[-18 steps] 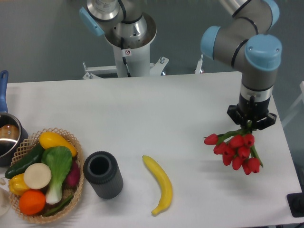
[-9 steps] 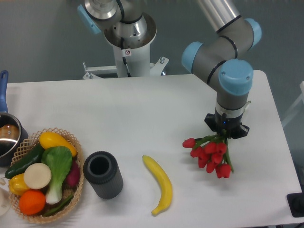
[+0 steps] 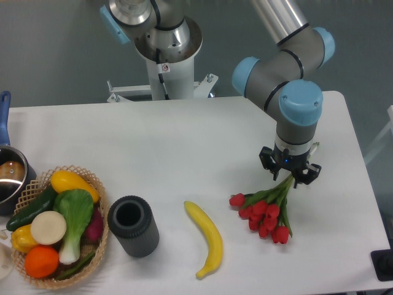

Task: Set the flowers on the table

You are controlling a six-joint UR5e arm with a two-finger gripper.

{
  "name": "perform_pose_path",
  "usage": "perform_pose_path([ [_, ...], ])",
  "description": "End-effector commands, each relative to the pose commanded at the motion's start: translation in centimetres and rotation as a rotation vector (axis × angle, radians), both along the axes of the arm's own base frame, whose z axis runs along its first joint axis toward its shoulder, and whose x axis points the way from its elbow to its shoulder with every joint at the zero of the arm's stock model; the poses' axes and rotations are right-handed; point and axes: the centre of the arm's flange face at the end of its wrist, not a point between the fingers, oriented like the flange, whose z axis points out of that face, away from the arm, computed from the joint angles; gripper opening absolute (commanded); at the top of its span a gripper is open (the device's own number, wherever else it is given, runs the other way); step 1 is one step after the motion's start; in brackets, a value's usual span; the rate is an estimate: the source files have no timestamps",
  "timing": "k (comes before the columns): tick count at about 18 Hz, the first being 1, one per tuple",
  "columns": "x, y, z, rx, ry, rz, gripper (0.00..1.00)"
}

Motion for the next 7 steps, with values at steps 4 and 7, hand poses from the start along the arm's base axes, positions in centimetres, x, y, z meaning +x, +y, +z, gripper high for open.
perform_pose_path([
  [4,-1.3,-1.1,0.8,0.019,0.020,0.014,1.00],
  [7,-1.3,-1.1,1.1,0.020,0.025,0.013,1.00],
])
